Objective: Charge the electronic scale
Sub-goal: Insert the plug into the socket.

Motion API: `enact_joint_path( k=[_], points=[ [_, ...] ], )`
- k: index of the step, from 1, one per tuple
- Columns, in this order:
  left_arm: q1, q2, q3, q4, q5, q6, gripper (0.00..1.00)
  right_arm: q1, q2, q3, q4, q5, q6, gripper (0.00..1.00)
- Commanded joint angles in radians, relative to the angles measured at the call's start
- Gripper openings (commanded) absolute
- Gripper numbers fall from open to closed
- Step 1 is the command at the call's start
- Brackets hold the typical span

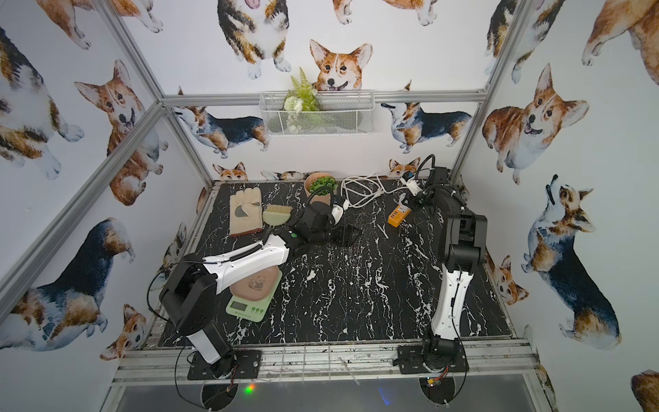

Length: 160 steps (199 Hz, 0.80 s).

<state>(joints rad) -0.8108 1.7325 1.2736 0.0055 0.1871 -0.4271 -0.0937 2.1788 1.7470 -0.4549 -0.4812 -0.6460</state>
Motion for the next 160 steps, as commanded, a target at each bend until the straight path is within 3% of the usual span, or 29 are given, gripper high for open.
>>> enact_joint_path(
  k=[1,160],
  points=[
    [0.001,0.005,0.004,0.018,0.014,-0.014,0.7,0.006,-0.005,-0.014,-0.03,-0.04,-0.052,0.0],
    [-0.001,0.001,-0.005,0.044,0.049,-0.046,0.7,-0.007,-0.033,-0.052,-0.091,0.005,-0.132,0.0]
  ],
)
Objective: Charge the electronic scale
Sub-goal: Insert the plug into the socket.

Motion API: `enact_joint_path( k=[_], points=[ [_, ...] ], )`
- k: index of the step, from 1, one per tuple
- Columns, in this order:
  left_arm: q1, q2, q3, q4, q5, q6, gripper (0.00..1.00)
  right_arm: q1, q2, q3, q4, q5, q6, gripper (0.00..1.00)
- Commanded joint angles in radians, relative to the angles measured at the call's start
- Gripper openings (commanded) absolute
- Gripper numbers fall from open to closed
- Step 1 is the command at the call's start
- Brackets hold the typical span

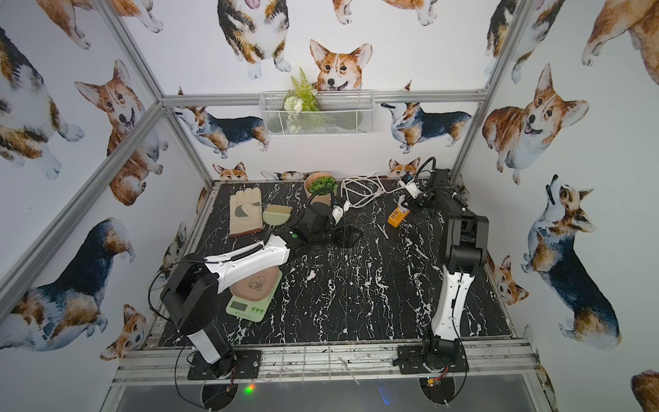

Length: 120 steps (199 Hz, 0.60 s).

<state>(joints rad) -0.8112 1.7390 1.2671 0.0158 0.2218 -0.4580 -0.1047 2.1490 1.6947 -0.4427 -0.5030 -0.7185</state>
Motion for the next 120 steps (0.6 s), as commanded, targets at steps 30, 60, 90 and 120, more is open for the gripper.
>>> enact_joint_path(
  k=[30,60,90,120],
  points=[
    [-0.001,-0.005,0.001,0.033,0.023,-0.02,0.7,0.016,0.015,0.017,-0.097,0.021,-0.052,0.0],
    [-0.001,-0.007,0.0,0.034,0.022,-0.021,0.71,0.04,0.027,0.025,-0.061,0.004,-0.012,0.0],
    [-0.001,-0.007,0.002,0.036,0.026,-0.025,0.71,0.057,0.035,0.033,-0.038,0.018,0.01,0.0],
    [0.0,-0.017,-0.01,0.039,0.027,-0.027,0.71,0.043,0.029,0.018,-0.029,0.018,0.025,0.0]
  ],
)
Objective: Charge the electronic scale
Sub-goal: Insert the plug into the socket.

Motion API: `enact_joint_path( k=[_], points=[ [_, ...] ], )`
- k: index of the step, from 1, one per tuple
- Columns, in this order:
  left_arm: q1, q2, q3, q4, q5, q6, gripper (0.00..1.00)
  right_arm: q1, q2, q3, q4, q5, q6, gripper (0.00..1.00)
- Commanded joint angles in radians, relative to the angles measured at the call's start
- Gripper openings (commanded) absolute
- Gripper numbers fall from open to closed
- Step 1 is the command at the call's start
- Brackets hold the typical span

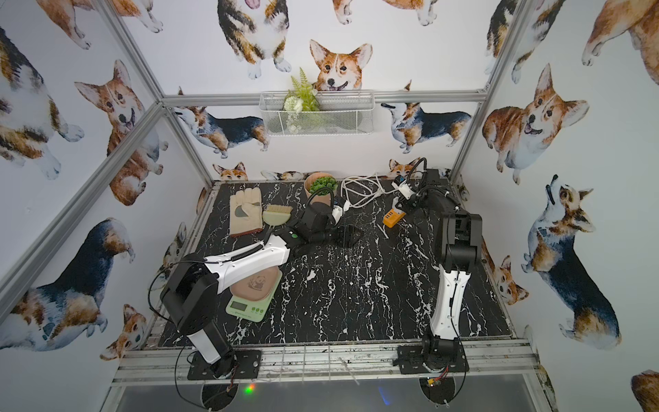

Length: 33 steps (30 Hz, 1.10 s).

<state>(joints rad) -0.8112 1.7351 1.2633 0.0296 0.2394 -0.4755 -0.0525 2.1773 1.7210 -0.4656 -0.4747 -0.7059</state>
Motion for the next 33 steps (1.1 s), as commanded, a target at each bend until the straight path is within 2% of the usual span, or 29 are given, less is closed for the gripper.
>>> enact_joint_path(
  k=[1,11,17,26,33],
  points=[
    [0.001,-0.013,-0.005,0.025,0.009,-0.008,0.71,-0.01,0.0,-0.01,-0.005,-0.011,0.014,0.0],
    [0.0,-0.009,0.003,0.023,0.02,-0.012,0.71,0.006,-0.001,-0.028,-0.027,0.038,0.058,0.0],
    [0.001,-0.018,0.006,0.024,0.025,-0.012,0.72,0.039,0.011,-0.038,-0.067,0.106,0.014,0.0],
    [0.004,-0.031,-0.008,0.027,0.028,-0.003,0.72,0.034,0.033,-0.001,-0.193,0.095,0.072,0.0],
    [0.014,-0.044,-0.016,0.03,0.04,0.0,0.72,0.046,0.02,-0.026,-0.194,0.114,0.121,0.0]
  ],
)
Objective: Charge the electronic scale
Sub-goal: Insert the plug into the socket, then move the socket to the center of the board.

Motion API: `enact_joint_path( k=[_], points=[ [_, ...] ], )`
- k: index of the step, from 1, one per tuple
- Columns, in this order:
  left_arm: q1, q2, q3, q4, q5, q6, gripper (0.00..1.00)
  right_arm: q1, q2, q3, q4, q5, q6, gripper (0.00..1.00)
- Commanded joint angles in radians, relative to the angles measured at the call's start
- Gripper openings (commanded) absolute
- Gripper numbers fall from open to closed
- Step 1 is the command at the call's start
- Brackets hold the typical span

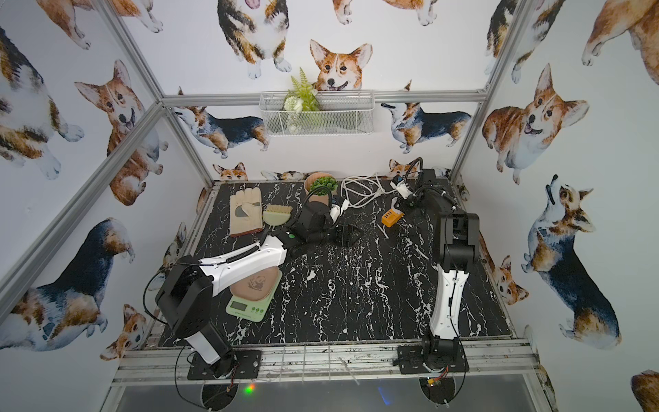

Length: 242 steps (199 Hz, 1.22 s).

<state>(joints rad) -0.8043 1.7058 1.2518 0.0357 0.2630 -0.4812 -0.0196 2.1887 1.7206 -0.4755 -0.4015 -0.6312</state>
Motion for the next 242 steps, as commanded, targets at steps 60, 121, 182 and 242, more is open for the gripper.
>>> enact_joint_path(
  k=[60,121,182,242],
  points=[
    [0.017,-0.04,-0.027,0.031,0.019,0.004,0.73,0.089,-0.084,-0.111,-0.182,0.079,0.227,0.0],
    [0.061,-0.13,-0.109,0.031,-0.004,-0.002,0.74,0.214,-0.158,-0.18,-0.168,0.116,0.399,0.0],
    [0.121,-0.229,-0.192,-0.015,-0.042,0.014,0.74,0.262,-0.226,-0.186,-0.185,0.119,0.507,0.26],
    [0.199,-0.323,-0.243,-0.16,-0.137,0.076,0.76,0.261,-0.345,-0.226,-0.153,0.083,0.562,0.73]
  ],
)
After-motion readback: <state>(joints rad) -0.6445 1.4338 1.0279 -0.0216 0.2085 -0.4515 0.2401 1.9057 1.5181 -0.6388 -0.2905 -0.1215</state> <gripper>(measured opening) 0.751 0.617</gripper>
